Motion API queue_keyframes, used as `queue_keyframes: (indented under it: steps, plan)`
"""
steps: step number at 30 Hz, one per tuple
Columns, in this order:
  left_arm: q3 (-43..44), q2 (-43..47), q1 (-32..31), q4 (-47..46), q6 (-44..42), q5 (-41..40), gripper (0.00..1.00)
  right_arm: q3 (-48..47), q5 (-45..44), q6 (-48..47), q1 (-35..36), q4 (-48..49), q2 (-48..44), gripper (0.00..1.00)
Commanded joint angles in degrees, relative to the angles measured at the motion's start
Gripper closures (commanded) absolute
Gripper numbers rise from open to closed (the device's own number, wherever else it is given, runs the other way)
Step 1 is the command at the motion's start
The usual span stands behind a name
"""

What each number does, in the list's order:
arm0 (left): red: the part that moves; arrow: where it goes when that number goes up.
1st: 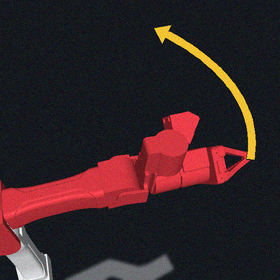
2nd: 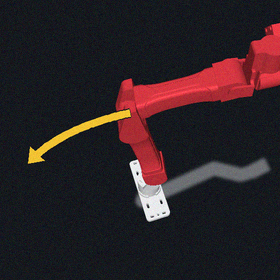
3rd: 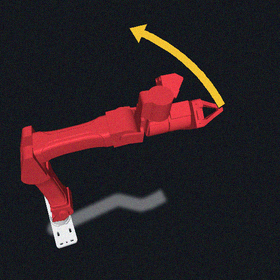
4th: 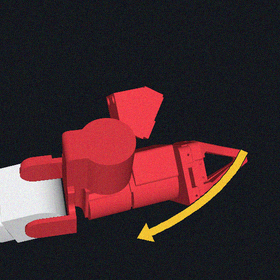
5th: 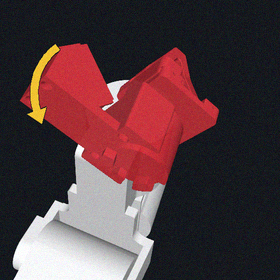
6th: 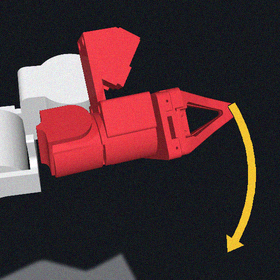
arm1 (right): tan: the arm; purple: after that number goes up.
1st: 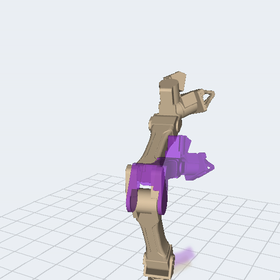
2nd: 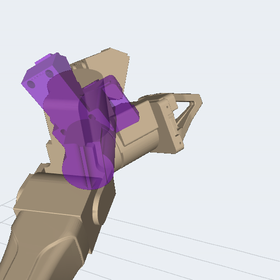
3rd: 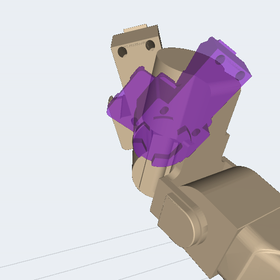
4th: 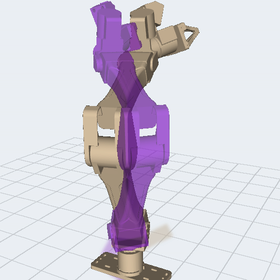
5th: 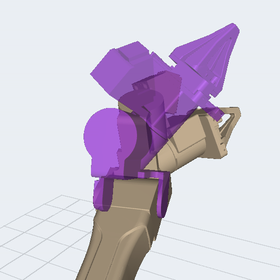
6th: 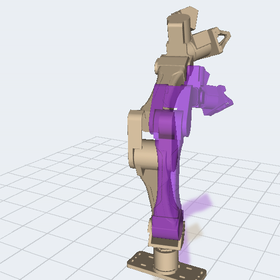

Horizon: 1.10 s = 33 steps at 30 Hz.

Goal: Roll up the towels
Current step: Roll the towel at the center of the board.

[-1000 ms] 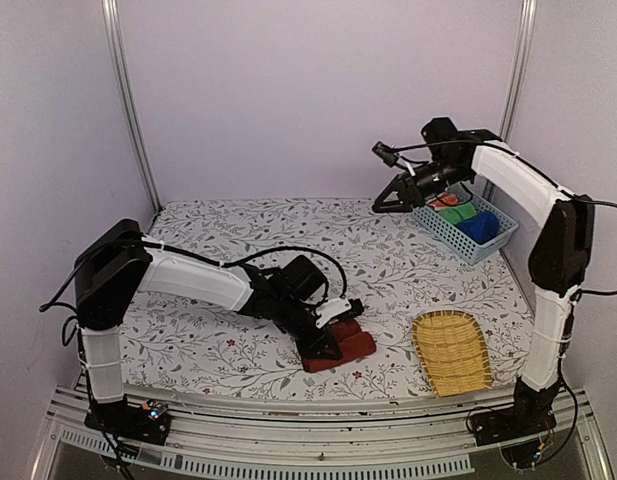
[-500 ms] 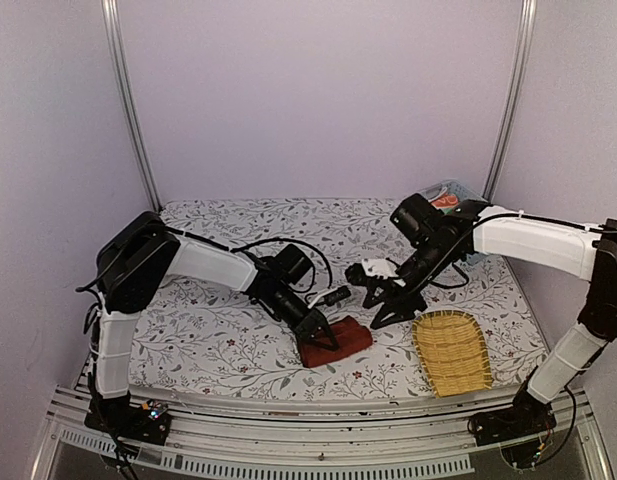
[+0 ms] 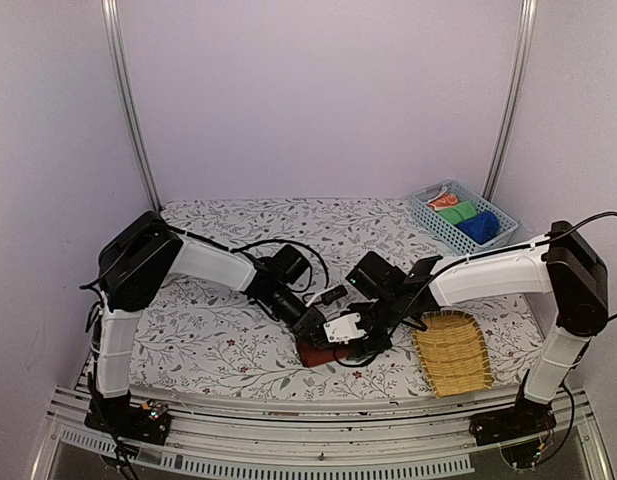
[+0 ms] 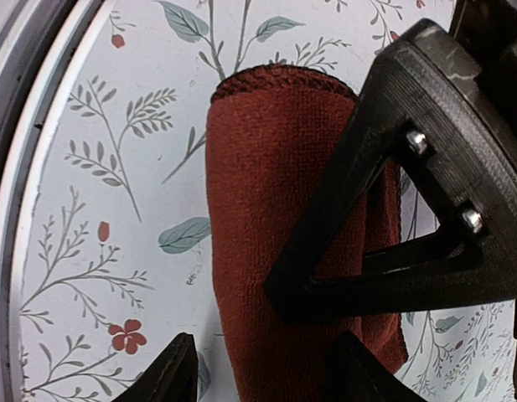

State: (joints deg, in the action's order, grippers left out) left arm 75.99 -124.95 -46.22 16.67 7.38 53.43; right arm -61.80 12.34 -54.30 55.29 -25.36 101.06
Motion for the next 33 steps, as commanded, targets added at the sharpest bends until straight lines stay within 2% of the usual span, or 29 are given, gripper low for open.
queue_keyframes:
  steps: [1, 4, 9, 15, 19, 21, 26, 30, 33]
  plan:
    - [-2.48, -4.19, 1.25, 6.81, -0.35, -7.71, 0.72, 3.33, -6.13, -2.03, 1.67, 6.07, 3.56, 0.47]
    - [-2.58, -2.35, 1.35, 6.57, -0.86, -9.52, 0.62, 4.2, -6.13, -2.67, 1.88, 5.6, 5.94, 0.6]
    - [-6.12, 6.84, 1.44, 2.33, -0.42, -18.34, 0.55, 4.98, -3.53, -3.77, 1.97, 0.89, 7.84, 0.75]
    - [-18.46, 23.43, 1.44, -9.77, 4.34, -28.38, 0.5, 3.0, 2.54, -4.53, 1.99, -8.58, 7.93, 0.79]
    - [-27.51, 33.44, 0.42, -16.02, 6.11, -36.83, 0.49, -2.76, 8.74, -4.33, 1.65, -17.21, 9.52, 0.8]
    - [-32.59, 39.13, -2.3, -19.13, 5.21, -43.39, 0.49, -6.65, 13.09, -4.32, 0.85, -22.04, 11.07, 0.8]
    - [-42.82, 48.86, -14.89, -25.95, 2.35, -63.82, 0.5, -18.26, 20.44, -3.86, -2.17, -32.09, 18.96, 0.8]
    - [-46.18, 50.85, -23.9, -27.99, 0.59, -73.65, 0.5, -26.57, 24.52, -2.78, -5.47, -40.4, 26.66, 0.8]
    - [-45.49, 48.61, -27.98, -28.0, -2.92, -76.13, 0.51, -31.05, 26.15, -2.63, -6.85, -44.06, 30.63, 0.8]
